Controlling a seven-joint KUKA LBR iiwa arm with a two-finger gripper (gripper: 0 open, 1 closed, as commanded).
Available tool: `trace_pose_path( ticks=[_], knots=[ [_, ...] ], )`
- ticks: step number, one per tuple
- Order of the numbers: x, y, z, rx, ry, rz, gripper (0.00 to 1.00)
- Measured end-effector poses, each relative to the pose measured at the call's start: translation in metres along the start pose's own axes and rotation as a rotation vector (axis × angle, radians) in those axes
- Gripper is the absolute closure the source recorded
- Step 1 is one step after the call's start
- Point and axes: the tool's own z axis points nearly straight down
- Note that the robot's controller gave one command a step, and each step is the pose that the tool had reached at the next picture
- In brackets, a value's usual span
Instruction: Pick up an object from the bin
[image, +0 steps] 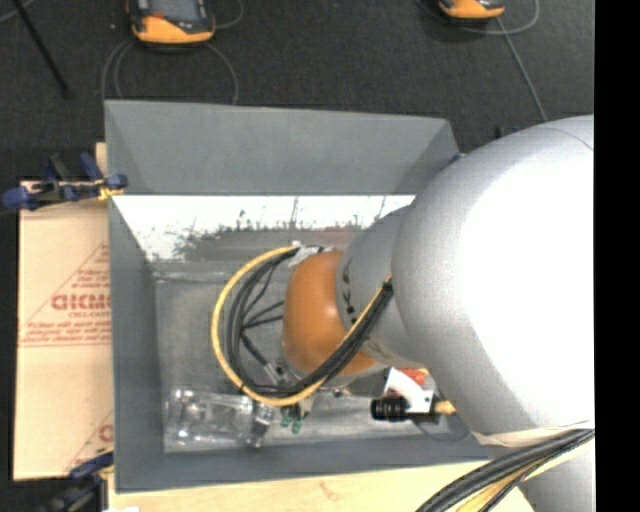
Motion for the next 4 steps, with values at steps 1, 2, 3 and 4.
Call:
trace_pose_path(
  ticks=[1,2,3,4],
  knots=[
    [-0.053,-0.013,-0.059,-0.024,-0.004,-0.234,0.0],
    [-0.008,-0.005,-0.001,-0.025,-0.002,-0.343,0.0],
    [-0.018,0.028,0.003,0.031,0.022,-0.13,0.0],
    [-0.018,0.028,0.003,0.033,0.022,-0.134,0.0]
  ],
)
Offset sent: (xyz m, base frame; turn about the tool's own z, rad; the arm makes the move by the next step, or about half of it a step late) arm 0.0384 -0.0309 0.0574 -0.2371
